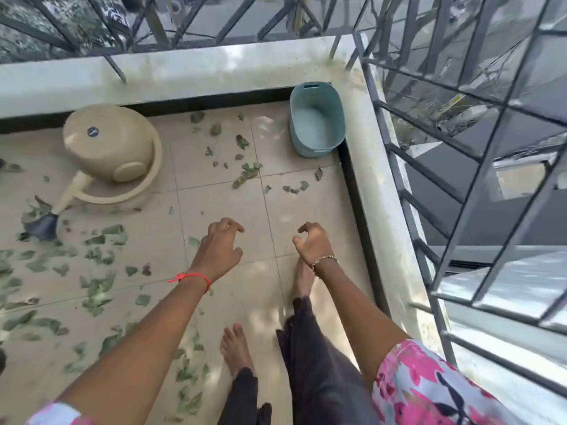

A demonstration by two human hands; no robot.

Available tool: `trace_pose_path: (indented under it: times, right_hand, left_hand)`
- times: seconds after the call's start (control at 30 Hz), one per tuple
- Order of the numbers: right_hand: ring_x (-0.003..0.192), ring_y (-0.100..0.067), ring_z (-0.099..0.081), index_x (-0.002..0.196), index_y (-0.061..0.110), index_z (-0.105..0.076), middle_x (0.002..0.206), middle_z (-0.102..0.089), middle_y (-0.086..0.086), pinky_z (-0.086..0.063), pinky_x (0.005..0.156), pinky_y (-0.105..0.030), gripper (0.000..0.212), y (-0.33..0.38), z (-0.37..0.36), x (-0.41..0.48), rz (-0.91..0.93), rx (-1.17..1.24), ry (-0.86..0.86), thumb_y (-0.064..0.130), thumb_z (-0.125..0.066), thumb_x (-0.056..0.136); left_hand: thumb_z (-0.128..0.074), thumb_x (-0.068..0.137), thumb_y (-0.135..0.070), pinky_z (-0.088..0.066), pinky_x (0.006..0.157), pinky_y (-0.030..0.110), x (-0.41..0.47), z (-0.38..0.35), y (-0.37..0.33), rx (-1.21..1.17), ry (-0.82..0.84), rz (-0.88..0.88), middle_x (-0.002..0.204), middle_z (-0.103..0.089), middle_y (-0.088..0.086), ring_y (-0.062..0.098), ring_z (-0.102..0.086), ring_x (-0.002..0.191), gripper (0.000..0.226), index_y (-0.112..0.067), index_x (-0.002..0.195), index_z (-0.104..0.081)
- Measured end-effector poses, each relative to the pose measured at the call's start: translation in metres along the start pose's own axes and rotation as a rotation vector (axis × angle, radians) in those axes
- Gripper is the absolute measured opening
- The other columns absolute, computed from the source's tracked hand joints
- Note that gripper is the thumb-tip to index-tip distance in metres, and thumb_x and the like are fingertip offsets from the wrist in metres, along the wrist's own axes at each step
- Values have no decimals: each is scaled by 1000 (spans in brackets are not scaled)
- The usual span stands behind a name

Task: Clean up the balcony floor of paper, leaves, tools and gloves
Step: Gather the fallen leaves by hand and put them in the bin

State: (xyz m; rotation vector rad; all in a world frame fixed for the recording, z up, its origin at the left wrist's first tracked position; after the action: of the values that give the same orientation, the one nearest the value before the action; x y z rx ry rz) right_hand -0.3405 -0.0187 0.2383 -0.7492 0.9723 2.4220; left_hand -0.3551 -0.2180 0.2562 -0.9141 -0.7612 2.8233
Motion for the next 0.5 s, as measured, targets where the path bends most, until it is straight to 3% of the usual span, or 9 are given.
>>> trace_pose_path:
  times: [0.23,0.37,0.5]
  right_hand:
    - [129,-26,-35,136,0,-35,141,-32,-15,-26,104,-26,53,-12,5,126,-26,-26,131,23,-52,92]
    - [140,-26,-15,142,-1,-22,150,-17,-17,-11,113,-27,64,-32,-6,204,-5,-42,109,27,-51,93]
    - [143,-23,-4,146,2,-13,155,-4,-13,-5,114,-27,68,-62,-34,276,-37,44,10,31,-47,95]
  left_hand:
    - [-58,83,-7,-30,103,38,102,-16,12,-64,-7,88,133,-39,2,22,-29,130,42,-14,124,-49]
    - [-60,81,-9,-31,103,36,169,-47,29,-87,-11,76,133,-38,4,22,-28,127,45,-13,124,-48]
    - [-64,81,-14,-25,108,37,235,-81,46,-70,-52,17,140,-32,5,24,-22,134,53,-14,130,-43]
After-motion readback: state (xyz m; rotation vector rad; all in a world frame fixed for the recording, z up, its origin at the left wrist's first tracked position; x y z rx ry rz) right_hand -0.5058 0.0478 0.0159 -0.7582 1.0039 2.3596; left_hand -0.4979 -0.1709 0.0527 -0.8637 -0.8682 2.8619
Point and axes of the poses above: each hand's wrist, its own x-axis towards the middle knuckle, its own z-axis out of the back of the hand, y = z × x, the point moved 7 cm from there along x, towards the middle knuckle
